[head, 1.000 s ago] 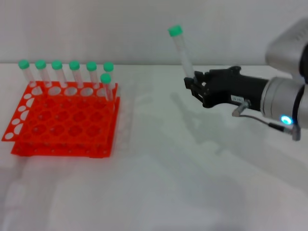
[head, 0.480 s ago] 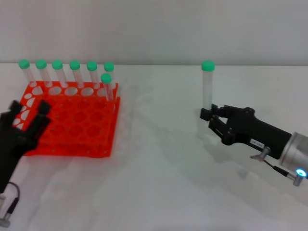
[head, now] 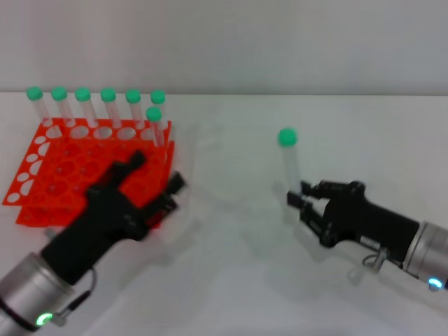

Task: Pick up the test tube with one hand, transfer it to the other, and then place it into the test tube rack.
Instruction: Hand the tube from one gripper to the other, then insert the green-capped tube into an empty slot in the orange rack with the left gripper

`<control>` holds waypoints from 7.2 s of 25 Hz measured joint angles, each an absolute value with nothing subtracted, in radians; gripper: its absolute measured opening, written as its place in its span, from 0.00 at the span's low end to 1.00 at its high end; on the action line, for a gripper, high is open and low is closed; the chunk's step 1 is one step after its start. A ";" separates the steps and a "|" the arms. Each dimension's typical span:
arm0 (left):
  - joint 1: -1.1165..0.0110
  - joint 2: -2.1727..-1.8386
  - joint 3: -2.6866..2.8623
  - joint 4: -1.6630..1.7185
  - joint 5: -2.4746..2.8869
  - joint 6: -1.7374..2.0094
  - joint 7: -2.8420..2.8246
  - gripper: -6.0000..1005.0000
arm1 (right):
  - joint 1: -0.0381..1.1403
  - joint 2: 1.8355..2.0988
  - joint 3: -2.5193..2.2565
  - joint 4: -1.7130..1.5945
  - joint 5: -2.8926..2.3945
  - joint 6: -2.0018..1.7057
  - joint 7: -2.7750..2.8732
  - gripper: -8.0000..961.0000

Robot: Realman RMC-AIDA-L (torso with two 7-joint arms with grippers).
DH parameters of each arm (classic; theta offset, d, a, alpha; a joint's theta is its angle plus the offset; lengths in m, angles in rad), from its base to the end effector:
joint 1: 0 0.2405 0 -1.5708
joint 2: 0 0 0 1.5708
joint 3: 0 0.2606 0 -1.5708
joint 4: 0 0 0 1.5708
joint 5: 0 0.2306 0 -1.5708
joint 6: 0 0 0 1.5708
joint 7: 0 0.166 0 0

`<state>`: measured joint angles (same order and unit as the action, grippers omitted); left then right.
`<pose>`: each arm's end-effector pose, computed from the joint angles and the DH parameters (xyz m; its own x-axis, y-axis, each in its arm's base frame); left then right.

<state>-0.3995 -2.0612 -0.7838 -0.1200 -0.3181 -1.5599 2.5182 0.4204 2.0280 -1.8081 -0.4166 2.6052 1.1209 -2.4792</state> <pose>-0.2783 0.2987 -0.0649 0.4637 0.0256 0.8856 0.6295 -0.7129 -0.3090 0.2572 0.3508 -0.0911 0.7618 -0.0375 -0.6468 -0.4105 -0.8003 -0.4370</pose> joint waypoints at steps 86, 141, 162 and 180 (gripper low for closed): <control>-0.332 -2.082 -1.040 -0.124 -0.495 -1.538 2.592 0.24 | 0.306 2.016 -1.322 -0.250 2.609 1.299 -2.556 0.82; -0.647 -2.075 -1.037 -0.137 -0.463 -0.899 2.663 0.30 | 0.365 2.028 -1.264 -0.210 2.602 1.330 -2.557 0.82; -0.633 -2.078 -1.038 -0.151 -0.464 -0.891 2.701 0.55 | 0.354 2.026 -1.272 -0.210 2.602 1.338 -2.552 0.83; -0.271 -2.089 -1.073 -0.172 -0.803 -1.310 2.767 0.87 | 0.351 2.022 -1.202 -0.198 2.609 1.333 -2.558 0.83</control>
<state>-0.2707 -2.0887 -1.0734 -0.1718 -0.8029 -1.3099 2.7666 0.3510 2.0220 -1.2018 -0.1979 2.6086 1.3328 -2.5583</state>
